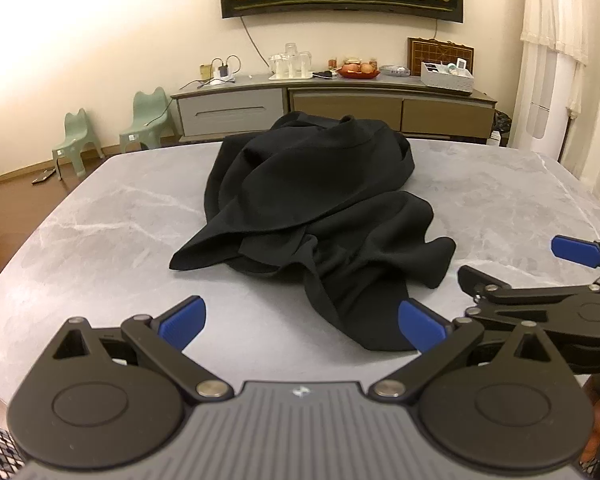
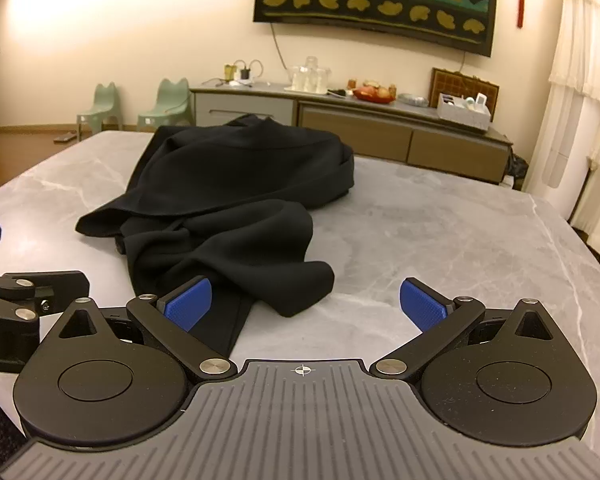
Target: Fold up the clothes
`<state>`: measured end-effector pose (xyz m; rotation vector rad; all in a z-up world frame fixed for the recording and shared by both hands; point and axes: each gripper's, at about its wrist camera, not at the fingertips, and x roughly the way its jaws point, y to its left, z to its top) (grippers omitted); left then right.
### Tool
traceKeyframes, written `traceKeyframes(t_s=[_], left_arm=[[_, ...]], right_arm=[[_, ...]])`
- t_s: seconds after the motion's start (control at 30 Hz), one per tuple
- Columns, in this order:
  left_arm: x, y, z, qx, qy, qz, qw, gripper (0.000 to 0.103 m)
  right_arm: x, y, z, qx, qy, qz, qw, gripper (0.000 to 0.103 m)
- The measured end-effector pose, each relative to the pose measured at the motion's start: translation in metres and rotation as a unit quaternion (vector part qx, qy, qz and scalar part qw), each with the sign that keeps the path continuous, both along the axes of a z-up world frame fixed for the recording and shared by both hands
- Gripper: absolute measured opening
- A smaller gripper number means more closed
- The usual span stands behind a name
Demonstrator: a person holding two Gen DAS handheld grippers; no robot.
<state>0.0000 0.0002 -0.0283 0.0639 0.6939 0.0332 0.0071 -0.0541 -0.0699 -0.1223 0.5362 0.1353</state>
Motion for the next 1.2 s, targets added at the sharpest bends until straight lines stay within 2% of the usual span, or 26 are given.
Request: traceKeyframes(t_s=[0.37, 0.43, 0.47, 0.5, 0.53, 0.57, 0.6, 0.63, 0.73, 0.87, 0.9, 0.93, 0.97, 1.0, 1.1, 1.2], left_arm=[[0.001, 0.014, -0.005, -0.011, -0.002, 0.01, 0.9999, 0.102], [0.001, 0.014, -0.005, -0.008, -0.009, 0.003, 0.9999, 0.073], [0.001, 0.014, -0.005, -0.006, -0.01, 0.0, 0.9999, 0.045], [0.002, 0.014, -0.005, -0.007, -0.009, -0.003, 0.9999, 0.023], [0.004, 0.015, -0.005, -0.011, -0.008, -0.009, 0.9999, 0.013], [0.006, 0.015, -0.006, -0.014, -0.007, -0.015, 0.9998, 0.001], [0.007, 0.016, -0.005, -0.015, -0.012, -0.018, 0.9997, 0.0], [0.008, 0.016, -0.005, -0.016, -0.017, -0.02, 0.9995, 0.0], [0.013, 0.017, -0.006, -0.023, -0.028, -0.029, 0.9989, 0.0], [0.03, 0.02, -0.011, -0.015, -0.025, -0.032, 0.9991, 0.003], [0.037, 0.023, -0.012, -0.018, -0.022, -0.032, 0.9991, 0.019], [0.044, 0.026, -0.012, -0.022, -0.018, -0.032, 0.9991, 0.038], [0.052, 0.03, -0.012, -0.021, -0.016, -0.027, 0.9993, 0.09], [0.06, 0.035, -0.01, -0.018, -0.027, -0.018, 0.9993, 0.103], [0.091, 0.047, -0.006, -0.004, -0.046, -0.016, 0.9988, 0.103], [0.13, 0.06, -0.006, 0.003, -0.054, -0.024, 0.9982, 0.103]], right_arm=[[0.002, 0.001, -0.002, -0.003, 0.002, -0.002, 1.0, 0.102], [0.001, 0.001, -0.002, -0.003, 0.003, 0.003, 1.0, 0.098], [0.0, 0.0, -0.001, 0.003, 0.002, 0.011, 1.0, 0.09], [0.0, -0.001, -0.001, 0.011, 0.006, 0.018, 1.0, 0.058], [0.001, -0.002, -0.001, 0.019, 0.011, 0.023, 0.999, 0.025], [0.002, -0.004, -0.001, 0.024, 0.016, 0.025, 0.999, 0.015], [0.003, -0.004, -0.002, 0.026, 0.02, 0.023, 0.999, 0.005], [0.003, -0.005, -0.002, 0.03, 0.022, 0.023, 0.999, 0.001], [0.003, -0.004, -0.003, 0.033, 0.023, 0.026, 0.999, 0.0], [0.007, 0.001, -0.009, 0.022, 0.027, 0.016, 0.999, 0.0], [0.008, 0.002, -0.011, 0.019, 0.027, 0.011, 0.999, 0.013], [0.01, 0.003, -0.013, 0.016, 0.03, 0.003, 0.999, 0.044], [0.012, 0.003, -0.014, 0.015, 0.033, -0.004, 0.999, 0.067], [0.014, 0.004, -0.016, 0.015, 0.031, -0.011, 0.999, 0.1], [0.017, 0.005, -0.015, 0.018, 0.021, -0.016, 0.999, 0.101], [0.026, 0.005, -0.019, 0.033, 0.037, -0.022, 0.999, 0.101]])
